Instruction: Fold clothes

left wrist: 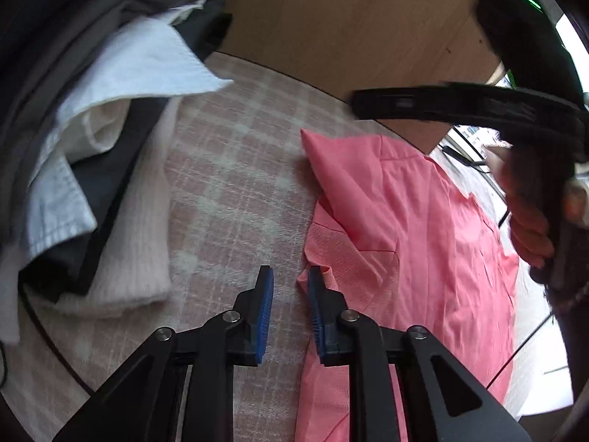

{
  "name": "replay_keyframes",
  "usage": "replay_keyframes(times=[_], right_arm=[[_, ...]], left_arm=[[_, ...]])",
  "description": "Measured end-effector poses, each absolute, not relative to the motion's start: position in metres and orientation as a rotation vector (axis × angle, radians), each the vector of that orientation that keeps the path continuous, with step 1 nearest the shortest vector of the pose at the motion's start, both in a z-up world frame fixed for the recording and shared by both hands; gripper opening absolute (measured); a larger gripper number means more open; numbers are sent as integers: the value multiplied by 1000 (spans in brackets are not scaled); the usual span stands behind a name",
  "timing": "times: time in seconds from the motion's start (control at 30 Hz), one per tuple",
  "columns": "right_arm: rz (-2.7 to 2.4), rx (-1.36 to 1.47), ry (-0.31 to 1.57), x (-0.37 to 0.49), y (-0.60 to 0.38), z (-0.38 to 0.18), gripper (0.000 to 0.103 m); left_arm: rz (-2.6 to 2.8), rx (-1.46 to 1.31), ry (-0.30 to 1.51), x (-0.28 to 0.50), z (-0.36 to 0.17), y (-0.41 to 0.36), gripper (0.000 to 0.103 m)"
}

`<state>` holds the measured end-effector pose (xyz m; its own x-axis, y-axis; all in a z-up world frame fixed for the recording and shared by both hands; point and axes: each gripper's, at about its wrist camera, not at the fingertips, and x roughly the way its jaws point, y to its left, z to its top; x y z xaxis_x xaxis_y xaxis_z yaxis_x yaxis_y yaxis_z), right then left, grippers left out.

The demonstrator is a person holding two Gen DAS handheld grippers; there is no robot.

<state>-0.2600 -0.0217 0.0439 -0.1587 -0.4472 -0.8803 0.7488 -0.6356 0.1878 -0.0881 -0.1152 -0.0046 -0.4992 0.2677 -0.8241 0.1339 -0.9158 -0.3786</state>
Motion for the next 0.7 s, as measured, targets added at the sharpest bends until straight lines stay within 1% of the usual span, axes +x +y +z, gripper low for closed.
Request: replay_keyframes(times=[0.13,0.2,0.27,0.33,0.37,0.4,0.43,0.47,0.5,0.63,0.7], right_arm=[[-1802,1344,482,-268,-51,24,45],[-1749,1371,512,-268,-58,19,45],[-1733,1395,570,-267,-63,12,45],[-1725,1421,619,-267,-63,5,44],[-1718,1430,637,-266,-63,2,37],[-1707,1432,643,-265,-61,1,19],[-1704,1433,648,-264,-59,0,11],[-1703,1432,649,-263,-56,-1,5],[-1707,1425,639,-262,-52,0,5],[-1743,1383,560,-264,-37,8,4],[-1751,1374,520,-266,-30,11,4]], left_arm=[[2540,-1525,-703,-95,-13,-120,19],[2537,-1514,-694,-95,-12,-117,19],[2533,-1503,-690,-95,-9,-115,22],[2539,-1500,-696,-94,-6,-115,22],[2545,-1492,-703,-93,-4,-116,22],[2550,-1484,-709,-91,-2,-117,23],[2538,-1476,-736,-90,-1,-119,26],[2518,-1475,-766,-88,-3,-120,27],[2506,-1481,-785,-86,-4,-121,27],[2503,-1496,-757,-89,-13,-113,27],[2514,-1465,-781,-94,-12,-114,23]])
